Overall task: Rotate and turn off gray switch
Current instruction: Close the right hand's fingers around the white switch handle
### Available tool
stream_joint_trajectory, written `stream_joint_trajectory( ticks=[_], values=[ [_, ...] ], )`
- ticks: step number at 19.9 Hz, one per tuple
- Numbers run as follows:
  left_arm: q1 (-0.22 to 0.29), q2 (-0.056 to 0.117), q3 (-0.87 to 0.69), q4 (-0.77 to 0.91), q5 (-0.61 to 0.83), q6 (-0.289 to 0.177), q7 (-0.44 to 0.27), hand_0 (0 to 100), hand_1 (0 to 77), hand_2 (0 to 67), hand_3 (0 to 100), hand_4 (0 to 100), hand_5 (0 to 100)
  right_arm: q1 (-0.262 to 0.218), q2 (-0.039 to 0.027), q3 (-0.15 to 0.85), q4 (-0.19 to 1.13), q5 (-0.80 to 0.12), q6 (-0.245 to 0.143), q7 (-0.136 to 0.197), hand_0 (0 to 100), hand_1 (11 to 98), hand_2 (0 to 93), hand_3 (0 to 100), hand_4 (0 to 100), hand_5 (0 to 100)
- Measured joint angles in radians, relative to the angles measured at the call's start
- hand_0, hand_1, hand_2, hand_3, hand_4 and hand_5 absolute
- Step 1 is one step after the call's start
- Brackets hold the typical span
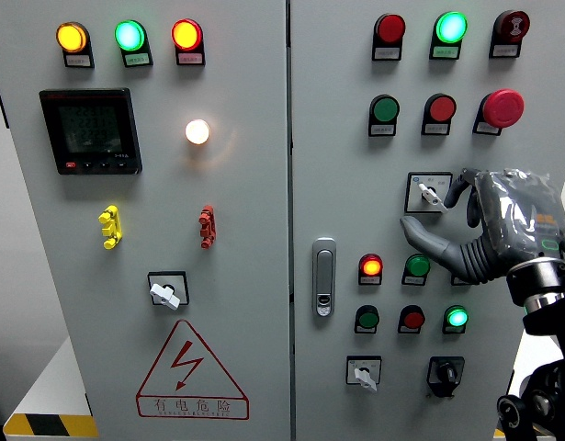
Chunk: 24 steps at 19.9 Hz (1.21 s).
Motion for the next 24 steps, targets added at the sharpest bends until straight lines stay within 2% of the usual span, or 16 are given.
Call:
stream_joint_trajectory(
  ticks=[4, 9, 16, 24],
  values=[
    [0.000, 0.000, 0.000, 0.000, 0.000, 0.000, 0.000, 85, 0.0, 13.4, 19, 8, 11, 0.011, 0.0009, -0.003, -0.010, -0.002, 0.000, 0.000, 0, 30.3, 66.5, 95, 99, 100],
    [0.000, 0.000, 0.000, 0.000, 0.000, 0.000, 0.000, 85, 0.0, 13.4, 19, 8, 11, 0.012, 0.0009, -0.019, -0.014, -0.002, -0.006, -0.018, 0, 28.4, 67.9, 95, 99, 100],
    [0.000, 0.000, 0.000, 0.000, 0.000, 0.000, 0.000, 85, 0.0, 13.4, 19, 8, 11, 0.019, 0.0024, -0.024, -0.021, -0.002, -0.015, -0.021, 0, 28.4, 69.8, 97, 99, 100],
    [0.000, 0.000, 0.000, 0.000, 0.000, 0.000, 0.000, 85, 0.0, 13.4, 19, 8, 11, 0.021, 0.0009, -0.025, -0.026, -0.006, -0.018, -0.021, 0, 27.1, 71.2, 98, 98, 100]
  ],
)
